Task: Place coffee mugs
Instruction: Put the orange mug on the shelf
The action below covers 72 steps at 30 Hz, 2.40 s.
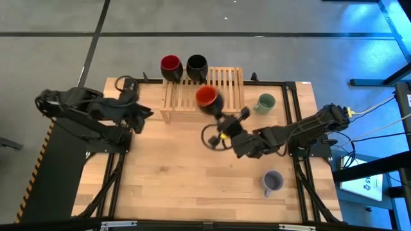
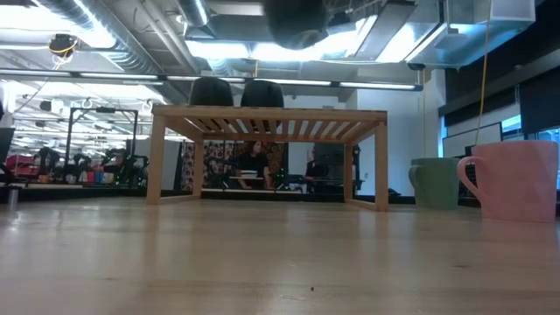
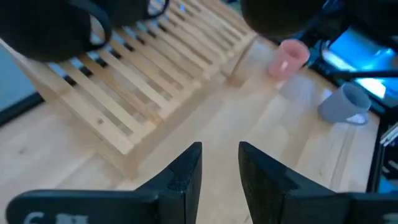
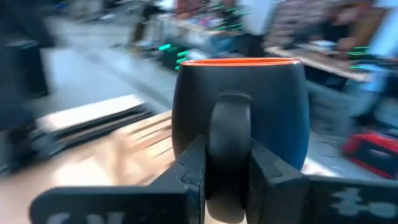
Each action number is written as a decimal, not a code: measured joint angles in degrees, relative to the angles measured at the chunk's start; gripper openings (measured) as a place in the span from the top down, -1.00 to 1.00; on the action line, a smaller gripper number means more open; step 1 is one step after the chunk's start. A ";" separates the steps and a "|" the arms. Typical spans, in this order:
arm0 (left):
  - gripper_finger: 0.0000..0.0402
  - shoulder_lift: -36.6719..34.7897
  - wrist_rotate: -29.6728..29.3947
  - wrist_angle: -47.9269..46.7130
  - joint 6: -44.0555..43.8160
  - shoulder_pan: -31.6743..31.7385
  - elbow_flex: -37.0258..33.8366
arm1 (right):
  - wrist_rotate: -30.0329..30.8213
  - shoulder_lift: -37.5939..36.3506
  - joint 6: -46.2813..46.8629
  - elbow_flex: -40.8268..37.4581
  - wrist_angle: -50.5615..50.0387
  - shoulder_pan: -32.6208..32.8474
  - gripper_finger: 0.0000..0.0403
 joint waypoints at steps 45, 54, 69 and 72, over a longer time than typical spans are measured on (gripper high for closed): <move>0.50 -0.68 -10.70 -1.57 4.48 -4.11 -0.13 | -18.19 3.52 3.58 -21.37 36.80 -34.05 0.78; 0.50 -0.68 -10.72 -1.50 4.42 -4.11 -0.13 | -16.15 5.57 2.38 -21.35 39.40 -33.85 0.78; 0.50 -0.68 -10.72 -1.50 4.46 -4.11 -0.13 | -12.09 5.70 1.71 -21.28 39.00 -30.94 0.19; 0.50 -0.68 -10.72 -1.50 4.46 -4.11 -0.13 | -9.90 5.57 1.05 -21.28 38.85 -30.61 0.04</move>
